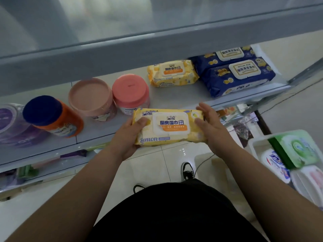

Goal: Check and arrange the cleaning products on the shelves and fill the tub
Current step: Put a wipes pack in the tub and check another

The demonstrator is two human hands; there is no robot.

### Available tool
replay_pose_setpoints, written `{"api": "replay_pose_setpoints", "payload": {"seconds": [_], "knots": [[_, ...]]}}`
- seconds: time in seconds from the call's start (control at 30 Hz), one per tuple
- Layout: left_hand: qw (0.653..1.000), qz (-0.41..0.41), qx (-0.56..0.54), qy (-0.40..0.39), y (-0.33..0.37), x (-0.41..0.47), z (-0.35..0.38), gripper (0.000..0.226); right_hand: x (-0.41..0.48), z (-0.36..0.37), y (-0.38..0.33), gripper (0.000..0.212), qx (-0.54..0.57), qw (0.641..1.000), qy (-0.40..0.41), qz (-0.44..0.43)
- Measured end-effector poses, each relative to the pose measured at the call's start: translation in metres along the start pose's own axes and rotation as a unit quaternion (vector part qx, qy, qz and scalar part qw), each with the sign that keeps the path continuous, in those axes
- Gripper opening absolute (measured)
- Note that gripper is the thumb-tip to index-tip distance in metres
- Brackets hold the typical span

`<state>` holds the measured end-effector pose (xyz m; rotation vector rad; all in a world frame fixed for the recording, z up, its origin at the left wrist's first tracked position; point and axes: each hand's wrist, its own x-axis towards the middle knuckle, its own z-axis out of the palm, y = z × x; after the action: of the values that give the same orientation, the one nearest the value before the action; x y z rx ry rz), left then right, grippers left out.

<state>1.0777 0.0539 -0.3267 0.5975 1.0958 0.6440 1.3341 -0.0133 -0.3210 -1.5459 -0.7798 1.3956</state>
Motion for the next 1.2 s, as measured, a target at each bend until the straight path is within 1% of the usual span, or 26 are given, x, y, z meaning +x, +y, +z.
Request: {"api": "replay_pose_setpoints", "payload": {"seconds": [0.03, 0.07, 0.1, 0.17, 0.3, 0.33, 0.4, 0.47, 0.57, 0.63, 0.77, 0.83, 0.93, 1.0, 1.13, 1.2], "knots": [[1.000, -0.025, 0.009, -0.001, 0.001, -0.002, -0.002, 0.026, -0.004, 0.003, 0.000, 0.040, 0.087, 0.995, 0.011, 0.054], [0.998, -0.054, 0.018, -0.002, 0.002, -0.004, -0.003, 0.027, -0.008, 0.005, 0.003, 0.033, 0.146, 0.985, 0.011, 0.095], [0.997, -0.078, 0.028, -0.005, 0.001, -0.006, -0.004, 0.026, -0.012, 0.006, 0.006, 0.030, 0.173, 0.978, 0.002, 0.116], [0.993, -0.110, 0.044, -0.016, -0.004, -0.009, -0.005, 0.025, -0.020, 0.005, 0.016, 0.027, 0.178, 0.976, -0.007, 0.125], [0.990, -0.132, 0.052, -0.020, -0.020, -0.013, 0.001, 0.028, -0.037, -0.002, 0.033, 0.033, 0.192, 0.970, 0.032, 0.143], [0.989, -0.136, 0.057, -0.023, -0.023, -0.014, 0.004, 0.028, -0.041, -0.006, 0.036, 0.035, 0.197, 0.969, 0.031, 0.146], [0.989, -0.127, 0.072, -0.020, -0.030, -0.017, 0.014, 0.027, -0.049, -0.016, 0.040, 0.038, 0.213, 0.964, 0.017, 0.161], [0.990, -0.101, 0.097, -0.022, -0.036, -0.020, 0.028, 0.025, -0.061, -0.027, 0.046, 0.038, 0.224, 0.958, 0.000, 0.177], [0.986, -0.077, 0.145, -0.038, -0.047, -0.025, 0.061, 0.029, -0.083, -0.052, 0.061, 0.038, 0.225, 0.961, -0.003, 0.163], [0.983, -0.070, 0.162, -0.046, -0.060, -0.026, 0.088, 0.028, -0.099, -0.075, 0.074, 0.037, 0.241, 0.961, 0.024, 0.136], [0.974, -0.074, 0.201, -0.071, -0.098, -0.028, 0.147, 0.023, -0.137, -0.126, 0.104, 0.029, 0.279, 0.953, 0.076, 0.087], [0.968, -0.076, 0.222, -0.089, -0.120, -0.026, 0.178, 0.023, -0.155, -0.152, 0.117, 0.030, 0.289, 0.947, 0.116, 0.071], [0.955, -0.080, 0.256, -0.131, -0.150, -0.023, 0.222, 0.026, -0.184, -0.184, 0.132, 0.022, 0.317, 0.930, 0.175, 0.060], [0.942, -0.087, 0.278, -0.167, -0.165, -0.020, 0.250, 0.025, -0.201, -0.202, 0.142, 0.019, 0.349, 0.914, 0.201, 0.053], [0.918, -0.122, 0.312, -0.214, -0.192, -0.006, 0.298, 0.026, -0.220, -0.238, 0.163, 0.033, 0.404, 0.878, 0.254, 0.047], [0.907, -0.128, 0.329, -0.231, -0.204, 0.002, 0.319, 0.024, -0.224, -0.253, 0.171, 0.034, 0.417, 0.860, 0.288, 0.061]]}}
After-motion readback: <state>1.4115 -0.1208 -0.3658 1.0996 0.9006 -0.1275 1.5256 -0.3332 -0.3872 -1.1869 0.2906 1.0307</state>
